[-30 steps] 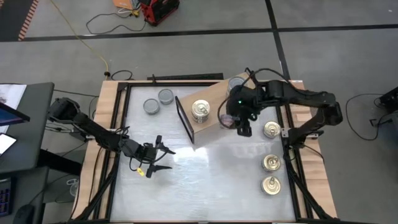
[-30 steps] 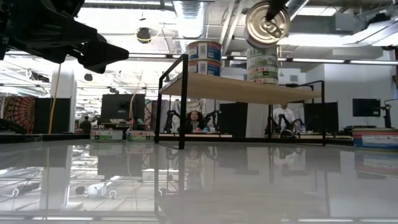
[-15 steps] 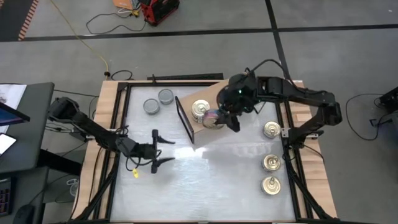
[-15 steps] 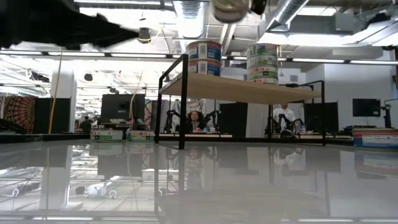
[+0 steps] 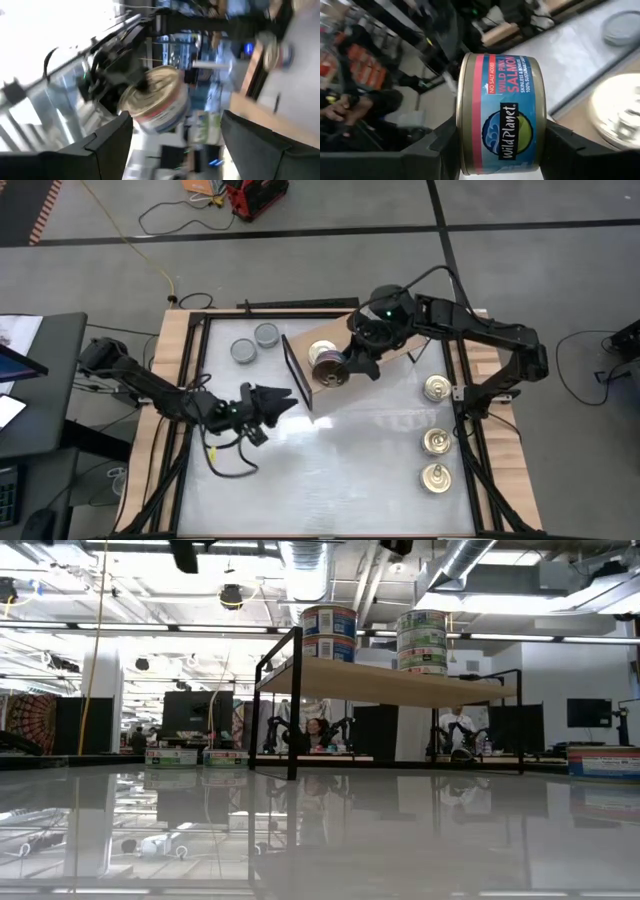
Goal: Stack canned seafood by type on shelf
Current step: Stack the blue tuna can on top of the blue tuna can
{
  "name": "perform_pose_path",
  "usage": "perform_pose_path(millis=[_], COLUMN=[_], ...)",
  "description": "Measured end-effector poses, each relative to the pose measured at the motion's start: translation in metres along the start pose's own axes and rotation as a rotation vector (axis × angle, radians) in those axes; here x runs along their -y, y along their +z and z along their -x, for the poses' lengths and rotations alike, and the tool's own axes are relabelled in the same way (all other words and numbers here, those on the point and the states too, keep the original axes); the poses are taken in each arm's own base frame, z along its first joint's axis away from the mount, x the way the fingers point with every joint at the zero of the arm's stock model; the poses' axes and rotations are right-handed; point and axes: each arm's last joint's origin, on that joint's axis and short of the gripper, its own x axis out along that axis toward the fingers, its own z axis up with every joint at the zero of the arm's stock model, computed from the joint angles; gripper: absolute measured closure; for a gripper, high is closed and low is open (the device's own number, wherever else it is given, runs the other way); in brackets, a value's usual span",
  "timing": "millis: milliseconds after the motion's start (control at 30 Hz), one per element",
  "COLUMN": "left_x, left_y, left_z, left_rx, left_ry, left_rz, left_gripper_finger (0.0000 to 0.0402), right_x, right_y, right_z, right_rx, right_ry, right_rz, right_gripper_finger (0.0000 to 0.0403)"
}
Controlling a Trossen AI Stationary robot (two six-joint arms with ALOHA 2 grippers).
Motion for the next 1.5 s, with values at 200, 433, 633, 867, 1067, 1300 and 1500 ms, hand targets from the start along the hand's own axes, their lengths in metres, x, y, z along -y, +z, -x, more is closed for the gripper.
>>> perform_pose_path(millis=[200, 433, 633, 867, 1067, 1300, 1500], left_x=[0.004, -0.007, -0.020, -0.023, -0.029, -0.037, -0.036], left_y=[0.012, 0.022, 0.024, 0.029, 0.029, 0.026, 0.023], left_z=[-0.014, -0.027, -0.031, -0.037, -0.041, -0.048, -0.052], left_rx=[-0.039, -0.073, -0.085, -0.053, -0.035, -0.017, 0.006], left_ry=[-0.033, 0.015, 0.045, -0.022, -0.016, 0.018, 0.008], left_rz=[-0.294, -0.357, -0.410, -0.555, -0.613, -0.624, -0.637], left_gripper_finger=[0.0111, 0.0111, 0.0111, 0.0111, 0.0111, 0.0111, 0.0111], right_x=[-0.006, -0.006, -0.006, -0.013, -0.011, -0.009, -0.009], right_y=[0.005, 0.004, -0.001, -0.007, -0.006, -0.005, -0.006], right_z=[-0.001, -0.003, -0.010, -0.020, -0.020, -0.024, -0.036], right_rx=[0.035, 0.028, -0.021, -0.108, -0.120, -0.117, -0.132], right_ry=[0.085, 0.119, 0.153, 0.237, 0.249, 0.256, 0.279], right_rz=[-0.034, -0.048, -0.090, -0.159, -0.176, -0.173, -0.171], right_gripper_finger=[0.0179, 0.0179, 0.0177, 0.0179, 0.0177, 0.0176, 0.0177])
